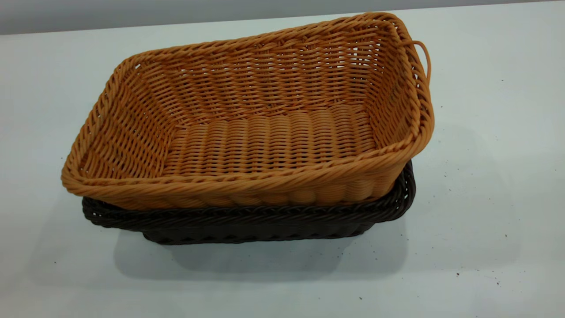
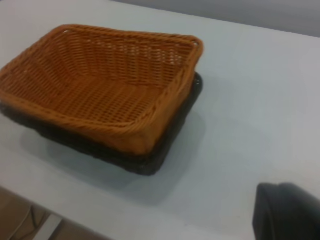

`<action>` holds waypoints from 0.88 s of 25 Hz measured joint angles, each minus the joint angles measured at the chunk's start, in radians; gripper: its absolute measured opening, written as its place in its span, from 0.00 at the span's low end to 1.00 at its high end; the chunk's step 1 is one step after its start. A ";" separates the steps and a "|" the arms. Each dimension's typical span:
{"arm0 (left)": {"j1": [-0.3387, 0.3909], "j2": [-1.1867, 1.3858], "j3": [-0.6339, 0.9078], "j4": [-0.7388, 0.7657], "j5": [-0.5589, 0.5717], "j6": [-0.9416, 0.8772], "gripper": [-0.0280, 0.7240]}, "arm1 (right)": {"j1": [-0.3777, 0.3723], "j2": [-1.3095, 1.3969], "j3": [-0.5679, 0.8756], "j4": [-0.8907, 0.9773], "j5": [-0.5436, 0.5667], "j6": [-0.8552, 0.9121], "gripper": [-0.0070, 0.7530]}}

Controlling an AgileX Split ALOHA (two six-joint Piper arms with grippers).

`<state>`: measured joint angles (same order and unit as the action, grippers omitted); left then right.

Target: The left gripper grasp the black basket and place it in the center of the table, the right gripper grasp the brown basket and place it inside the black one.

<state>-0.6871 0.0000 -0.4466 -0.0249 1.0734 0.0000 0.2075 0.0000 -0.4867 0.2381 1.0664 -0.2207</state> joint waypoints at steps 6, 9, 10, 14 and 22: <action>0.238 0.000 0.000 0.000 0.000 0.000 0.04 | -0.146 0.000 0.000 0.002 0.000 -0.004 0.01; 0.345 0.000 0.000 0.000 0.000 0.000 0.04 | -0.220 0.000 0.000 0.002 0.000 -0.004 0.01; 0.380 0.000 0.000 0.000 0.000 0.000 0.04 | -0.244 0.000 0.000 0.003 0.000 -0.004 0.01; 0.486 0.000 0.000 0.000 0.000 0.000 0.04 | -0.317 0.000 0.000 0.003 0.000 -0.003 0.01; 0.593 0.000 0.000 0.000 0.000 0.000 0.04 | -0.367 0.000 -0.001 0.003 0.000 -0.003 0.01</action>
<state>-0.0942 0.0000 -0.4466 -0.0249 1.0734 0.0000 -0.1596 0.0000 -0.4876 0.2412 1.0664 -0.2236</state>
